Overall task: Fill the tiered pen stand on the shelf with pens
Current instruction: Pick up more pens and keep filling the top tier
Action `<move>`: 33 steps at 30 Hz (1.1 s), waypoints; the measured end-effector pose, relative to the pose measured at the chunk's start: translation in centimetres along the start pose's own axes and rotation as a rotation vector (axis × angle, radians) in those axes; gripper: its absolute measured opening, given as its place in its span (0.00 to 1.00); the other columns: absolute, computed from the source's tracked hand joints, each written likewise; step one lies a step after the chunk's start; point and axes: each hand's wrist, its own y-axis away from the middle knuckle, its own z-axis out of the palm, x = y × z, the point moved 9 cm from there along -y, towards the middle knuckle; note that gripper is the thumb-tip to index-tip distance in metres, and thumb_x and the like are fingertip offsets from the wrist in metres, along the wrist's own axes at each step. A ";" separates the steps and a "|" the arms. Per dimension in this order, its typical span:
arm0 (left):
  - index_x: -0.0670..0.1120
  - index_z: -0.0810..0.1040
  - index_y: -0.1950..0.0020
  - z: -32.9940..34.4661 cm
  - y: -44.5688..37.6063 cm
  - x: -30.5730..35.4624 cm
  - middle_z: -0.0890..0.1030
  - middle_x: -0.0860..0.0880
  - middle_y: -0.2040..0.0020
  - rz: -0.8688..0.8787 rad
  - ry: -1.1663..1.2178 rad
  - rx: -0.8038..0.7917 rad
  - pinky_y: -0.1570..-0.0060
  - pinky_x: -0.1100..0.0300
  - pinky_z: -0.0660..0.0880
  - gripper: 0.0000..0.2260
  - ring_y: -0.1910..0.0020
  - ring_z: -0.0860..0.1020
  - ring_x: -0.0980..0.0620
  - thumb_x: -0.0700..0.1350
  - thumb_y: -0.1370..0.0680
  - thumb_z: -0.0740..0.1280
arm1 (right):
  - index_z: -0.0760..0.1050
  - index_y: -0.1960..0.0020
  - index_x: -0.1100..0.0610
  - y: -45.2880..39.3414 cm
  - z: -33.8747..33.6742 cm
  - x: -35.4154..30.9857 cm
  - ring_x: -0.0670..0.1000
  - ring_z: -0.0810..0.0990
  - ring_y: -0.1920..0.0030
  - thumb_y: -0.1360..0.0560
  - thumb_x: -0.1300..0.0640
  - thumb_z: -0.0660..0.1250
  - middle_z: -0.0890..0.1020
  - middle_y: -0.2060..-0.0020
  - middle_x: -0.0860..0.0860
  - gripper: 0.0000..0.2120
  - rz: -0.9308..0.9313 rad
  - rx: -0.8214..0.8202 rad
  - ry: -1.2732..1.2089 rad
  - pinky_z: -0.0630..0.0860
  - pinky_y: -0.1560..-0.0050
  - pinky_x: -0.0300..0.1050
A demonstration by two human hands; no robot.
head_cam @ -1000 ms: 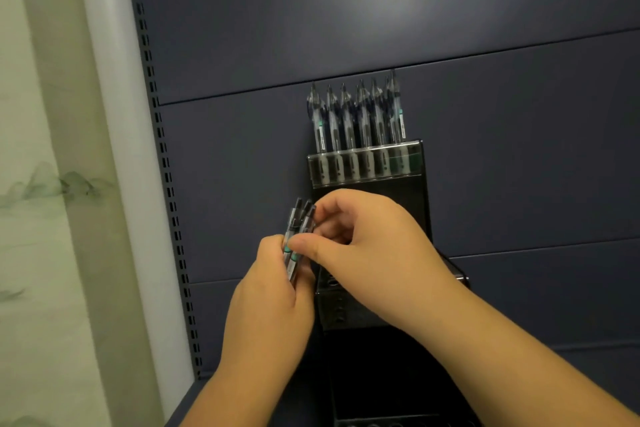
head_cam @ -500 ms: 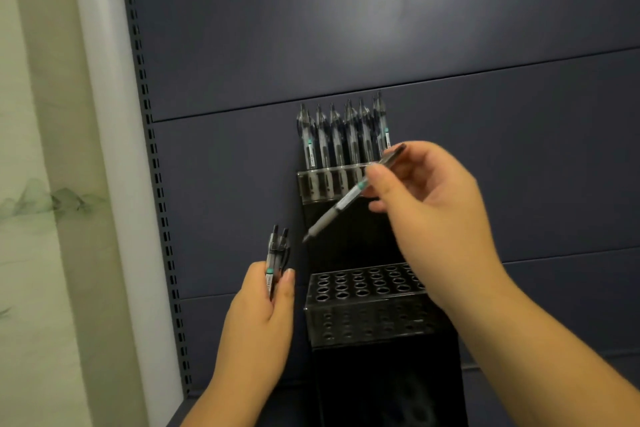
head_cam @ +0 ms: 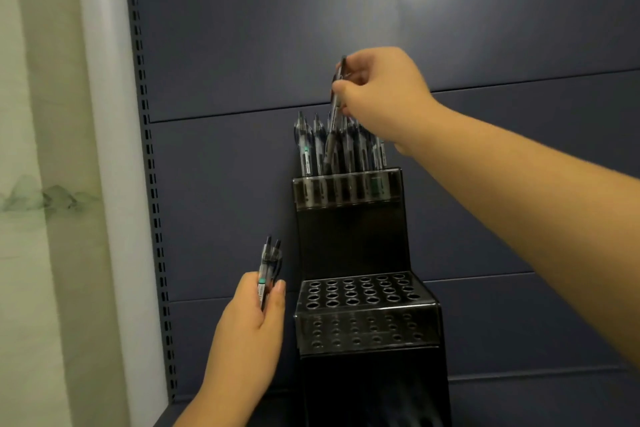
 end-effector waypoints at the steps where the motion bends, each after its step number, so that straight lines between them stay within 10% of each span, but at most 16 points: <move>1: 0.53 0.72 0.55 0.0 0.0 -0.1 0.77 0.47 0.66 -0.002 -0.002 -0.001 0.66 0.55 0.71 0.08 0.66 0.76 0.52 0.53 0.18 0.61 | 0.80 0.44 0.65 -0.4 0.4 0.3 0.57 0.85 0.53 0.21 0.58 0.68 0.85 0.54 0.58 0.11 0.009 -0.031 0.024 0.82 0.46 0.60; 33: 0.52 0.72 0.54 -0.5 -0.2 0.0 0.77 0.48 0.64 -0.018 0.010 0.004 0.65 0.55 0.72 0.09 0.65 0.76 0.52 0.54 0.18 0.60 | 0.77 0.49 0.61 0.5 5.9 -0.1 0.54 0.88 0.57 0.20 0.61 0.69 0.85 0.58 0.58 0.03 0.212 -0.457 0.161 0.85 0.53 0.48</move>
